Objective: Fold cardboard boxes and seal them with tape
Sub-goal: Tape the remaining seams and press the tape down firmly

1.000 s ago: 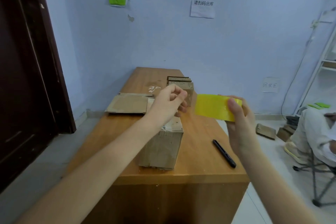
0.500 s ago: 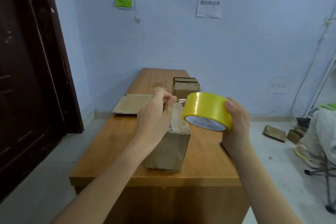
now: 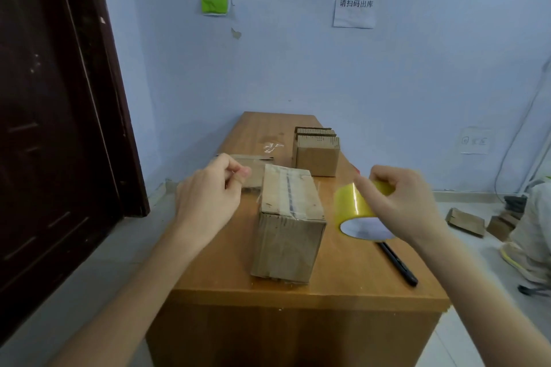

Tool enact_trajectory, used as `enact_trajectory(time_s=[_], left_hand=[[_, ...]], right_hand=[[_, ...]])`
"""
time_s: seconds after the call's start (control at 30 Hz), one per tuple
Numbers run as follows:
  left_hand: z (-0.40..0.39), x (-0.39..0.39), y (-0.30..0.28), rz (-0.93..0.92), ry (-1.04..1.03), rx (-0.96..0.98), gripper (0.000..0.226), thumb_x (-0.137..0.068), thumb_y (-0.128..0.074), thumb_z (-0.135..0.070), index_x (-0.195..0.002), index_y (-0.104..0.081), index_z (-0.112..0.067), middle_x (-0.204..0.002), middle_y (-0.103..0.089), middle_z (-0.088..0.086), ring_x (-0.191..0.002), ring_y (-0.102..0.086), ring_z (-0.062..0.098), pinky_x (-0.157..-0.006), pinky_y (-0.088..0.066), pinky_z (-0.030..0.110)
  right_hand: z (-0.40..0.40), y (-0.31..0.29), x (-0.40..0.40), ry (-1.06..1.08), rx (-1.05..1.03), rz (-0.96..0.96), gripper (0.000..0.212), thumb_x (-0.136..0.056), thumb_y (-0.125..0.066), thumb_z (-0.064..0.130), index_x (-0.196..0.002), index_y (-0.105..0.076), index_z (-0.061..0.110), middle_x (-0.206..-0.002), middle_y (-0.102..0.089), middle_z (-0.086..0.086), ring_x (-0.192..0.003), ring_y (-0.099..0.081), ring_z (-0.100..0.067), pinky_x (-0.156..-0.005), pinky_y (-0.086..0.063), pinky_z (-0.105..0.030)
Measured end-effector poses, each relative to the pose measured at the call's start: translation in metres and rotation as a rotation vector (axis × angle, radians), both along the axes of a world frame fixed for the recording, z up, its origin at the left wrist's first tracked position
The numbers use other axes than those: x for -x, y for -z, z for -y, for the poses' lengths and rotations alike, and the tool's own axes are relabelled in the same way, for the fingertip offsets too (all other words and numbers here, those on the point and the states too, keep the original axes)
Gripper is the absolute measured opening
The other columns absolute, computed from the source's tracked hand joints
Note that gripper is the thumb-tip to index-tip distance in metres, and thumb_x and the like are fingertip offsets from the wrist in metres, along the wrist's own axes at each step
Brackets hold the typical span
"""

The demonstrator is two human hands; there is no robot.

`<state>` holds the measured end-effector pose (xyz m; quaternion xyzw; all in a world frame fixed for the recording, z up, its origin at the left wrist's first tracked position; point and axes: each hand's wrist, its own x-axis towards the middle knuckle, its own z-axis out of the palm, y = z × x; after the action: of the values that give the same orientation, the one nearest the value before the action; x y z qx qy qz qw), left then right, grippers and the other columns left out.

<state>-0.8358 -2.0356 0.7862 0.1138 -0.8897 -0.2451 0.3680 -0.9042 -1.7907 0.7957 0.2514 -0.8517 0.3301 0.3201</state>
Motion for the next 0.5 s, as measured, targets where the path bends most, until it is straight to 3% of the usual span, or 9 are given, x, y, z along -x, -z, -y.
enact_trajectory(time_s=[0.13, 0.23, 0.33, 0.5], left_hand=[[0.005, 0.002, 0.004, 0.166, 0.054, -0.062, 0.020, -0.094, -0.049, -0.045, -0.083, -0.055, -0.029, -0.064, -0.063, -0.014, -0.062, -0.055, 0.006, -0.061, -0.041, 0.025], [0.005, 0.009, 0.019, 0.280, 0.106, -0.144, 0.019, -0.092, -0.052, -0.045, -0.082, -0.058, -0.031, -0.059, -0.065, -0.013, -0.065, -0.061, 0.002, -0.069, -0.049, 0.027], [0.003, 0.017, 0.026, 0.322, 0.144, -0.179, 0.019, -0.093, -0.053, -0.043, -0.081, -0.060, -0.030, -0.060, -0.066, -0.012, -0.070, -0.063, 0.002, -0.078, -0.052, 0.032], [0.003, 0.028, 0.021, 0.355, 0.144, -0.144, 0.020, -0.093, -0.053, -0.043, -0.081, -0.060, -0.030, -0.058, -0.066, -0.016, -0.067, -0.063, 0.001, -0.077, -0.054, 0.035]], right_hand=[[-0.001, -0.005, 0.002, 0.065, -0.311, 0.147, 0.061, -0.087, -0.049, 0.061, -0.053, -0.025, 0.015, -0.048, -0.021, 0.002, -0.046, -0.024, -0.014, -0.048, -0.019, -0.026], [0.003, 0.003, 0.014, 0.076, -0.464, 0.316, 0.063, -0.085, -0.049, 0.062, -0.052, -0.025, 0.015, -0.047, -0.023, 0.001, -0.044, -0.026, -0.013, -0.047, -0.021, -0.025], [0.004, 0.012, 0.030, 0.087, -0.551, 0.426, 0.065, -0.082, -0.052, 0.066, -0.052, -0.025, 0.015, -0.047, -0.024, 0.002, -0.045, -0.026, -0.014, -0.049, -0.022, -0.026], [0.007, 0.006, 0.043, 0.108, -0.614, 0.517, 0.066, -0.076, -0.056, 0.071, -0.052, -0.028, 0.016, -0.047, -0.025, 0.003, -0.045, -0.029, -0.015, -0.049, -0.023, -0.026]])
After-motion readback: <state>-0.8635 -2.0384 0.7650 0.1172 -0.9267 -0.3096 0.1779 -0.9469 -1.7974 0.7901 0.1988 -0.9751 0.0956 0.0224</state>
